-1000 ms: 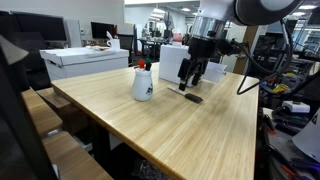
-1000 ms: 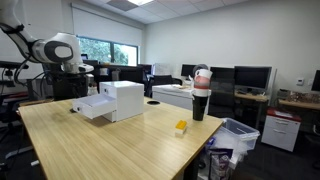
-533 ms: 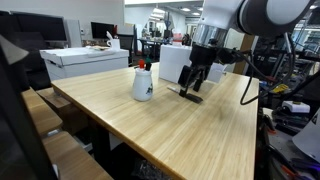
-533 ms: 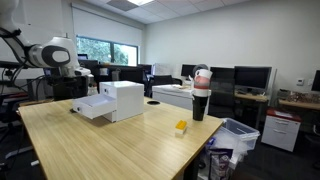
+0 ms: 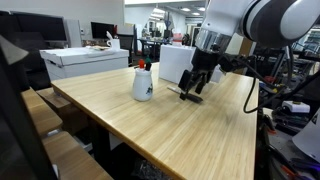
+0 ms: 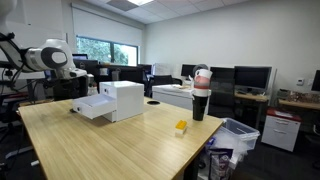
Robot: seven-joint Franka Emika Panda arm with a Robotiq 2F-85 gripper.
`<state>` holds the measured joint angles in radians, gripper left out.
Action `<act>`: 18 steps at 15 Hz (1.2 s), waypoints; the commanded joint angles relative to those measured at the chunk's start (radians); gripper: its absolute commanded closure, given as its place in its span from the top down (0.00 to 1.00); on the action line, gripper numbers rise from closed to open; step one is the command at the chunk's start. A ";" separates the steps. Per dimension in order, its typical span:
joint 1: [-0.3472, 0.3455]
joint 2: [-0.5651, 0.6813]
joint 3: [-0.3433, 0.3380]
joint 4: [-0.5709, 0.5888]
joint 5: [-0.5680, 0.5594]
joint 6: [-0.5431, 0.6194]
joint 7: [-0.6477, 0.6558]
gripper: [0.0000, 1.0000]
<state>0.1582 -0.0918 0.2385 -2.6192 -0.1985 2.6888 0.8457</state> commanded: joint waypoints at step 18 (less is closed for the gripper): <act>-0.002 0.018 0.004 -0.024 -0.036 0.032 0.034 1.00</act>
<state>0.1618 -0.0738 0.2434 -2.6347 -0.2136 2.6930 0.8657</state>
